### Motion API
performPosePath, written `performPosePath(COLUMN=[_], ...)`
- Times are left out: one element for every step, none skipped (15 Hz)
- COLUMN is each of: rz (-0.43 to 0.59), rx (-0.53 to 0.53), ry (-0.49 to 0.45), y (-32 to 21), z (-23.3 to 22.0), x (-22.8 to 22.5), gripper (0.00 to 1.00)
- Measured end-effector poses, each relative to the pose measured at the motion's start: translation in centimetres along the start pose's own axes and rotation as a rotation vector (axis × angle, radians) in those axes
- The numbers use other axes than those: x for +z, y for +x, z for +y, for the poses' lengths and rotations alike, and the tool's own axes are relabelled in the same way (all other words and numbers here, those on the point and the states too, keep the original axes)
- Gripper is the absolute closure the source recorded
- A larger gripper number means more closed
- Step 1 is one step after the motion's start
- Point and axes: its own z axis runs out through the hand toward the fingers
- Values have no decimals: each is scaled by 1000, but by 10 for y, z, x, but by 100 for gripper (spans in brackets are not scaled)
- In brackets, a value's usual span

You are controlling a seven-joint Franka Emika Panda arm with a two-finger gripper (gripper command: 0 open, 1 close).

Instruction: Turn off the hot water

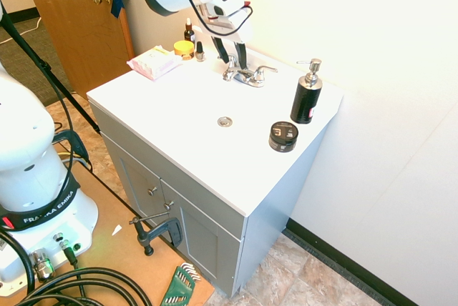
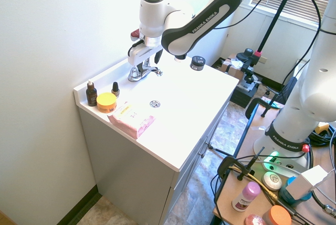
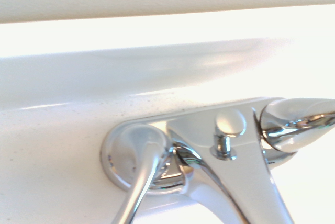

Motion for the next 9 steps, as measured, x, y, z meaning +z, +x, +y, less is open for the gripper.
performPosePath(rz=[-1,1,1,1,1,-4,-15,-35,-61], rx=[-6,-10,-11,-11,-9,-5,-1,-7,-38], ry=[6,14,21,29,38,38,39,40,28], y=[-3,-4,-4,-4,-3,-4,-3,-3,-4], z=[-5,-11,-18,-24,-29,-30,-29,-26,-17], x=[-1,-2,-1,0,0,0,-1,-3,-6], gripper=[0,0,0,0,0,0,0,0,0])
